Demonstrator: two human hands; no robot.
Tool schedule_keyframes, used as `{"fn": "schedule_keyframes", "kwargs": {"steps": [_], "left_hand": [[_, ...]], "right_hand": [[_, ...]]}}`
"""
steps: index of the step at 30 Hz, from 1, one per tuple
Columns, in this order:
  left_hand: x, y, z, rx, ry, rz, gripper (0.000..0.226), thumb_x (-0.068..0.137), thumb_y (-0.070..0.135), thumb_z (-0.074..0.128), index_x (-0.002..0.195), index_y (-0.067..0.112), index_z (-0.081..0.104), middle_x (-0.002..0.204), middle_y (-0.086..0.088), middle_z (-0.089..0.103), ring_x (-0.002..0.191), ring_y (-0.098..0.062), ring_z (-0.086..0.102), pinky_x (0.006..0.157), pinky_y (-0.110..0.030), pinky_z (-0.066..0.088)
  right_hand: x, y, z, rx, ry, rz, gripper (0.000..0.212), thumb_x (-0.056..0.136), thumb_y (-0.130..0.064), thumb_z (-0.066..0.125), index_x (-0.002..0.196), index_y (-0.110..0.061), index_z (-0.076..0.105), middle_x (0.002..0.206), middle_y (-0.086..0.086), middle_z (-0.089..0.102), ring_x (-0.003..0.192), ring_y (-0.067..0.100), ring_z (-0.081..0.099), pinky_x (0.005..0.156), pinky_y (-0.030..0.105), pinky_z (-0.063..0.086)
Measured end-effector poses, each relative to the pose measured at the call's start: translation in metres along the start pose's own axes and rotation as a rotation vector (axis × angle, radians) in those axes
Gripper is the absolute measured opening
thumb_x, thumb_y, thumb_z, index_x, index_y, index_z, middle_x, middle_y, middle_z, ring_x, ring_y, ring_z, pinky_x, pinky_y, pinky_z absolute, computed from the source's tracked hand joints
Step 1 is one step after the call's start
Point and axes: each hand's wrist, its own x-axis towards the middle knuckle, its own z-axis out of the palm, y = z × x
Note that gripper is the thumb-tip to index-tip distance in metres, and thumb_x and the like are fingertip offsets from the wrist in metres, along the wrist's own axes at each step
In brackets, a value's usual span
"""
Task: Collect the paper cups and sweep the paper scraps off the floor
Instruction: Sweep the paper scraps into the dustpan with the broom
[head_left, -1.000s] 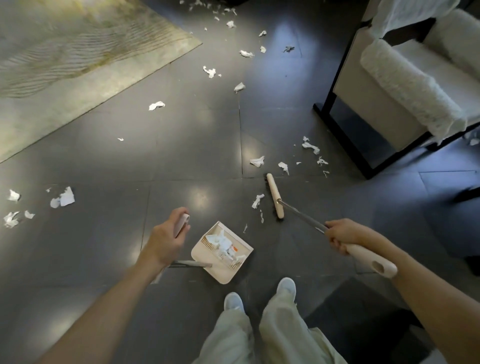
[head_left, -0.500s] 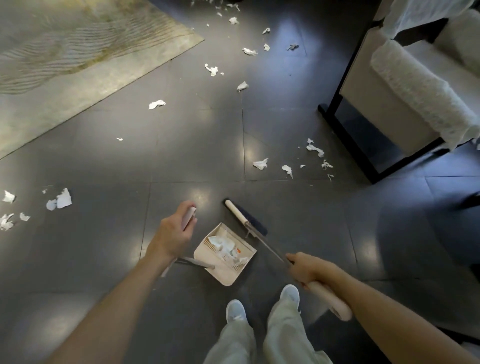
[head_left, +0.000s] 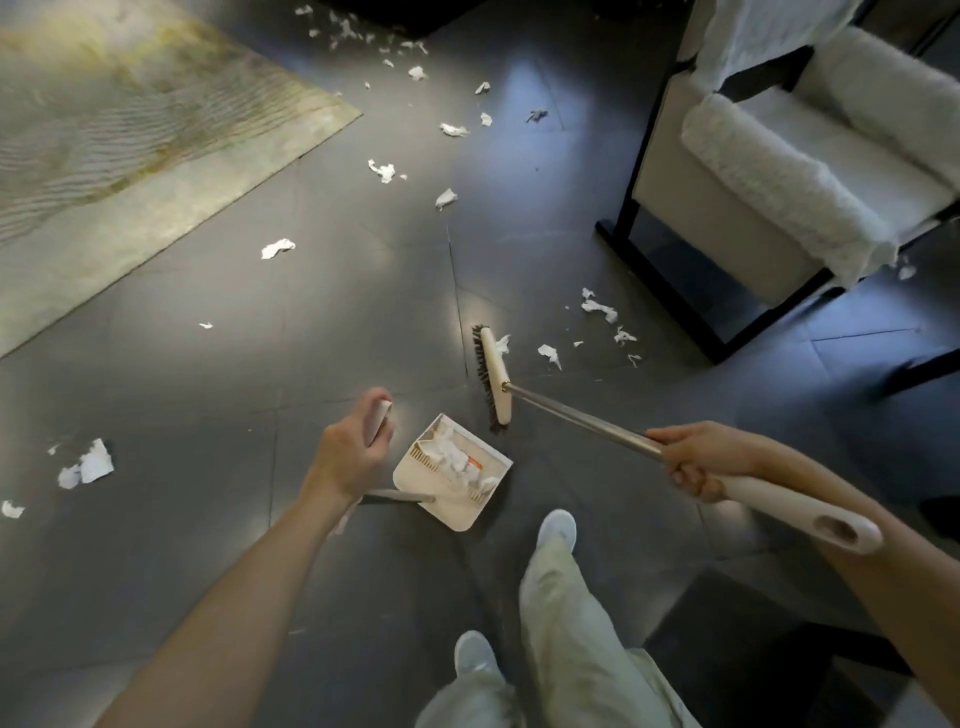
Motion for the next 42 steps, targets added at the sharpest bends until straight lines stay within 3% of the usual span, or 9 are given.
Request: {"fn": "schedule_keyframes", "kwargs": {"steps": [9,14,19,25,28,31,34,38,42], "left_hand": [[0.129,0.039,0.018,0.068,-0.024,0.063,0.038,0.09,0.009,0.059,0.105,0.037,0.038,0.09,-0.02,0.067,0.085,-0.039,0.065,0.07,-0.035,0.04],[0.197,0.061,0.024,0.106,-0.054,0.031,0.025,0.091,0.011,0.059,0.111,0.023,0.052,0.09,-0.016,0.067,0.088,-0.039,0.065,0.072,-0.037,0.04],[0.257,0.073,0.023,0.183,-0.091,0.056,0.026,0.09,0.012,0.06,0.109,0.027,0.051,0.089,-0.015,0.068,0.086,-0.037,0.066,0.071,-0.038,0.043],[0.323,0.076,0.032,0.18,-0.075,0.098,0.03,0.088,0.007,0.061,0.11,0.025,0.053,0.084,-0.016,0.066,0.078,-0.04,0.066,0.067,-0.031,0.038],[0.355,0.079,0.043,0.172,-0.117,0.166,0.038,0.088,0.006,0.061,0.104,0.036,0.043,0.088,-0.016,0.067,0.08,-0.039,0.066,0.067,-0.031,0.037],[0.399,0.089,0.052,0.147,-0.2,0.206,0.043,0.09,0.01,0.06,0.107,0.04,0.035,0.092,-0.016,0.068,0.084,-0.036,0.066,0.066,-0.027,0.035],[0.424,0.102,0.06,0.145,-0.223,0.247,0.04,0.091,0.011,0.058,0.106,0.04,0.034,0.082,-0.015,0.066,0.077,-0.036,0.065,0.061,-0.024,0.032],[0.463,0.114,0.064,0.098,-0.255,0.264,0.034,0.092,0.01,0.057,0.105,0.037,0.041,0.08,-0.016,0.065,0.077,-0.036,0.065,0.063,-0.025,0.035],[0.475,0.129,0.07,0.101,-0.304,0.25,0.027,0.093,0.013,0.055,0.12,0.013,0.053,0.079,-0.014,0.062,0.079,-0.035,0.064,0.063,-0.026,0.034]], "right_hand": [[0.068,-0.026,-0.108,0.052,0.27,0.03,0.046,0.089,0.001,0.046,0.132,-0.013,0.049,0.067,0.01,0.049,0.047,0.013,0.043,0.039,0.022,0.04],[0.111,-0.033,-0.173,0.043,0.359,0.128,0.019,0.088,0.001,0.048,0.105,-0.005,0.05,0.066,0.013,0.052,0.052,0.019,0.048,0.05,0.031,0.043],[0.153,-0.044,-0.213,0.006,0.395,0.209,0.021,0.08,-0.002,0.052,0.1,0.002,0.059,0.072,0.017,0.058,0.065,0.028,0.055,0.066,0.037,0.048],[0.207,-0.098,-0.216,0.089,0.39,0.254,0.017,0.076,-0.003,0.05,0.063,0.0,0.059,0.055,0.015,0.059,0.055,0.027,0.056,0.059,0.035,0.048],[0.229,-0.133,-0.209,0.101,0.369,0.239,0.024,0.077,-0.003,0.049,0.054,-0.004,0.057,0.053,0.014,0.057,0.056,0.027,0.055,0.058,0.033,0.046],[0.254,-0.164,-0.202,0.065,0.303,0.247,0.014,0.074,-0.005,0.049,0.067,-0.001,0.06,0.057,0.015,0.06,0.059,0.029,0.057,0.062,0.036,0.048],[0.262,-0.183,-0.196,-0.054,0.228,0.233,0.028,0.071,-0.009,0.05,0.095,-0.001,0.062,0.072,0.014,0.066,0.062,0.028,0.063,0.062,0.035,0.052],[0.255,-0.212,-0.169,-0.236,0.197,0.238,0.031,0.076,-0.011,0.051,0.105,-0.005,0.061,0.079,0.011,0.067,0.063,0.024,0.065,0.054,0.026,0.051],[0.23,-0.227,-0.141,-0.298,0.12,0.207,0.033,0.08,-0.013,0.051,0.113,-0.012,0.059,0.076,0.006,0.064,0.061,0.018,0.062,0.061,0.029,0.054]]}}
